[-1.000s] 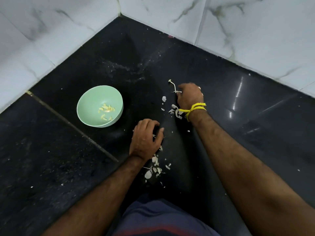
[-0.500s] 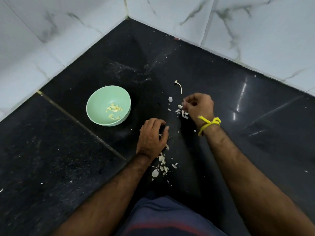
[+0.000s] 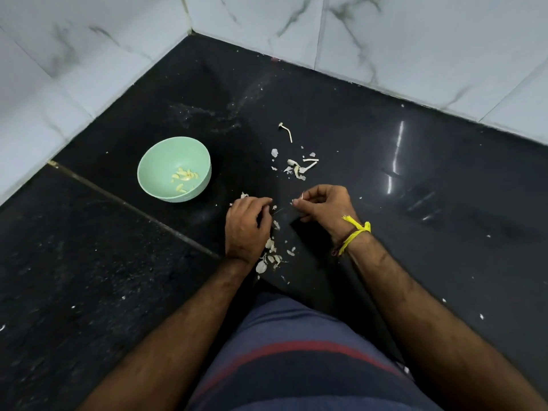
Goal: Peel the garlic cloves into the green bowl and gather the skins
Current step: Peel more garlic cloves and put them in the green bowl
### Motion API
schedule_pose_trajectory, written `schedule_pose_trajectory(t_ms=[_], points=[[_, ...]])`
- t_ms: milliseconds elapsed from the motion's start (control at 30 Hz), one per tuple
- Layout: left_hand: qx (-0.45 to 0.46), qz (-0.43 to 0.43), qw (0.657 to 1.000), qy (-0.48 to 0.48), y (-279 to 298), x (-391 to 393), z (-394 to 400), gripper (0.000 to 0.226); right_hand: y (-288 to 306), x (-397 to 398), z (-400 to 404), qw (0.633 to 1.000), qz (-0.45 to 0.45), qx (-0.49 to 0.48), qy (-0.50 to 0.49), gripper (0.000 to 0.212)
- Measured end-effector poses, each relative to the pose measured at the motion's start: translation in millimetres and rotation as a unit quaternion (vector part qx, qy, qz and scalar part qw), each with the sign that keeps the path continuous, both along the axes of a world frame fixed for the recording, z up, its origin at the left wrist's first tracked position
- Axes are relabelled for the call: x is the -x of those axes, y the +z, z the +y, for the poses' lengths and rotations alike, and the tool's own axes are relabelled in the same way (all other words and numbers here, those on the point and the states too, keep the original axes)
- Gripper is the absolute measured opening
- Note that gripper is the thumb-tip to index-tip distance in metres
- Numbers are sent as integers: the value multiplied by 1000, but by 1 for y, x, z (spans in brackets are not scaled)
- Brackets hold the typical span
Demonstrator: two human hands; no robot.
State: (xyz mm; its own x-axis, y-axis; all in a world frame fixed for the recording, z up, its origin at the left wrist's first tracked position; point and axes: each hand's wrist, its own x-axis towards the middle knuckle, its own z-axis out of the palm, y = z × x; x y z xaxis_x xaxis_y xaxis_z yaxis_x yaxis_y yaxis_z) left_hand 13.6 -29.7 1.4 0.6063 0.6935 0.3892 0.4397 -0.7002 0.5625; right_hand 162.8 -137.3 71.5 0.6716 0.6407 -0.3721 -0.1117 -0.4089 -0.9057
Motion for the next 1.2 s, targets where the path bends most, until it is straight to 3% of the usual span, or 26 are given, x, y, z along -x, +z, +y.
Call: schedule_pose_trajectory(t_ms=[333, 633, 933, 1200], points=[[2, 13, 1000, -27, -5, 5, -1, 15, -14, 10, 6, 983, -102, 102, 113, 5], [14, 20, 1000, -17, -8, 4, 1, 14, -11, 11, 14, 944, -219, 172, 178, 13], [11, 28, 999, -15, -6, 4, 0, 13, -7, 8, 14, 940, -214, 204, 172, 10], [-2, 36, 999, -18, -7, 5, 0, 13, -11, 12, 16, 937, -226, 212, 162, 25]])
